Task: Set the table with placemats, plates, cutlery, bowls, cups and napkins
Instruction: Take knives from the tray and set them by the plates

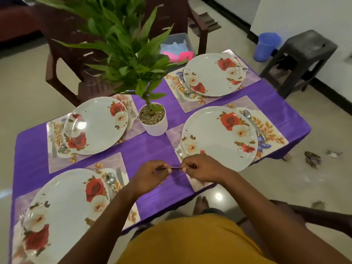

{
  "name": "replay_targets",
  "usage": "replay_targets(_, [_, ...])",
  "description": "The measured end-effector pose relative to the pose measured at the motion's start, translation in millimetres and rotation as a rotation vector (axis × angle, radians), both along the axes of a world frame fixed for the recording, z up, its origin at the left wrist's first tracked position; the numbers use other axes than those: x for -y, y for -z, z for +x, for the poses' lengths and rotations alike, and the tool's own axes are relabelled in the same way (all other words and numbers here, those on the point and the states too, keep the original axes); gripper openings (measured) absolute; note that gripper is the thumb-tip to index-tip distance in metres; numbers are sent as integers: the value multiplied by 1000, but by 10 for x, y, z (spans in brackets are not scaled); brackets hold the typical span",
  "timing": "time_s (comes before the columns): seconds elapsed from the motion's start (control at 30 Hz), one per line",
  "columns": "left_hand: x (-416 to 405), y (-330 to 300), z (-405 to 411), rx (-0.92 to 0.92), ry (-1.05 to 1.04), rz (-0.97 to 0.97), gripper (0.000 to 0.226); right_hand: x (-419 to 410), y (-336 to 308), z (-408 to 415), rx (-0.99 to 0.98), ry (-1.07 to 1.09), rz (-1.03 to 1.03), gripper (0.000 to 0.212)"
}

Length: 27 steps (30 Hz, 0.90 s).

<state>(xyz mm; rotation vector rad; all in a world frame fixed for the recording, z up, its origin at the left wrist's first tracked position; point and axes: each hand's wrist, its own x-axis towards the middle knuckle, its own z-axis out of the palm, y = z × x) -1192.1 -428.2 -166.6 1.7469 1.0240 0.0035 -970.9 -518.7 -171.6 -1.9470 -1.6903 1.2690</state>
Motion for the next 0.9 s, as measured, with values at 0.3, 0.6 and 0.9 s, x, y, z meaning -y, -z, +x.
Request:
replay_targets(0.3, [-108,148,196,18,-177,58,11,20,-22,510,-92,159,-16,20])
replay_targets(0.6, [-126,288,515,51,-27,16,18,344,-204,734,-252,687,46,25])
replay_targets(0.9, [3,342,722,76,55,-14,16,565,-181,970,-327,1127,44,20])
